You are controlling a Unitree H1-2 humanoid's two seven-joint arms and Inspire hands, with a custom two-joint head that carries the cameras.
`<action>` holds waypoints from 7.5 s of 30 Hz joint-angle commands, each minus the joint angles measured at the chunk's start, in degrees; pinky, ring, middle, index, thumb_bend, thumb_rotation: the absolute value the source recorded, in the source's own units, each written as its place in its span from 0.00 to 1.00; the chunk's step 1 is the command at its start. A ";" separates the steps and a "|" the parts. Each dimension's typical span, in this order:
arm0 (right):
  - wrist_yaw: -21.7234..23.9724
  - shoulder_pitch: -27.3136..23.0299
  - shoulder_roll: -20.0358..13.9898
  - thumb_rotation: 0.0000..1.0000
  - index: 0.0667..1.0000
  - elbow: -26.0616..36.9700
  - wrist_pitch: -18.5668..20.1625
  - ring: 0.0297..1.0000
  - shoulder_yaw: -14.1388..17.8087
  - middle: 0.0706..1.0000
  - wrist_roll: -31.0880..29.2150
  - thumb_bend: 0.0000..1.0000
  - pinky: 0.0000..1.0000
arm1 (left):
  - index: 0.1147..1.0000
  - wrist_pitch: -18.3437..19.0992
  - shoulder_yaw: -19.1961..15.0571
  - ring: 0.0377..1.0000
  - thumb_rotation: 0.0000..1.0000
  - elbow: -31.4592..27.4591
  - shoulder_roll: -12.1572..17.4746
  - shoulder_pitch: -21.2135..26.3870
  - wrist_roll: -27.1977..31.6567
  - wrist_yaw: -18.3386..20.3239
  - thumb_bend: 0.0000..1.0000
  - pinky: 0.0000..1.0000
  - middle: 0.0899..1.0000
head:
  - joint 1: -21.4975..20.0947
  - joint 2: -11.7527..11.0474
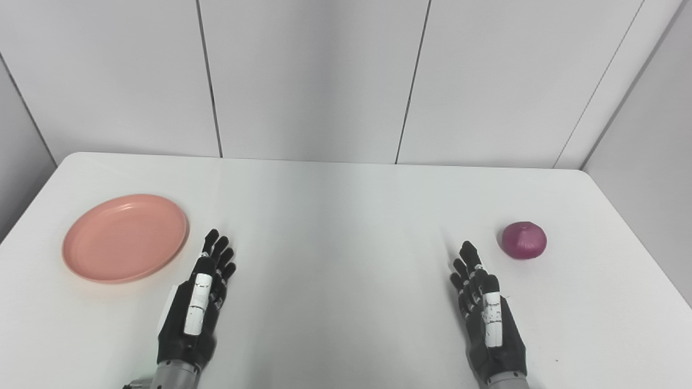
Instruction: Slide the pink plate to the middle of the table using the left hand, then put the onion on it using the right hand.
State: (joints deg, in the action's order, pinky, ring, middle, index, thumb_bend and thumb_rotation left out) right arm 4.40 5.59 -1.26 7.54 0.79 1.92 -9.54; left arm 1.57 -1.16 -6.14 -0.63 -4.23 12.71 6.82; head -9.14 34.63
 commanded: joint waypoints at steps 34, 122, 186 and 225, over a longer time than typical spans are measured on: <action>1.14 2.78 1.19 0.26 0.96 -5.45 -1.52 1.00 0.36 0.99 -2.44 0.37 1.00 | 1.00 0.45 0.07 1.00 0.86 2.23 -0.07 -3.09 0.55 0.32 0.74 1.00 1.00 | -0.08 -0.20; 9.80 0.09 -5.84 1.00 1.00 -18.68 -5.73 1.00 5.71 1.00 -9.13 0.77 1.00 | 1.00 -6.39 5.26 0.99 0.71 10.20 -7.98 -1.60 -6.95 -5.77 0.68 1.00 0.98 | 28.18 -14.75; 9.07 -0.08 -5.23 1.00 1.00 -16.10 -3.68 1.00 5.44 1.00 -8.57 0.84 1.00 | 0.86 2.97 -14.46 0.84 0.87 36.43 29.60 42.01 3.98 2.51 0.88 0.83 0.84 | 30.82 -12.86; 9.74 0.81 -6.15 1.00 1.00 -14.93 -3.81 1.00 5.56 1.00 -8.80 0.94 1.00 | 0.81 -8.56 -16.13 0.79 0.80 58.70 29.37 41.31 3.11 3.25 0.92 0.75 0.81 | 31.36 -10.41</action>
State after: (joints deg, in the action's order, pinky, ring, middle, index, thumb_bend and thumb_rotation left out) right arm 13.23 -0.05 -8.48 -1.34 -2.71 7.85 -17.63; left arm -5.34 -17.38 53.68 28.38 35.20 15.93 9.83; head 22.15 24.17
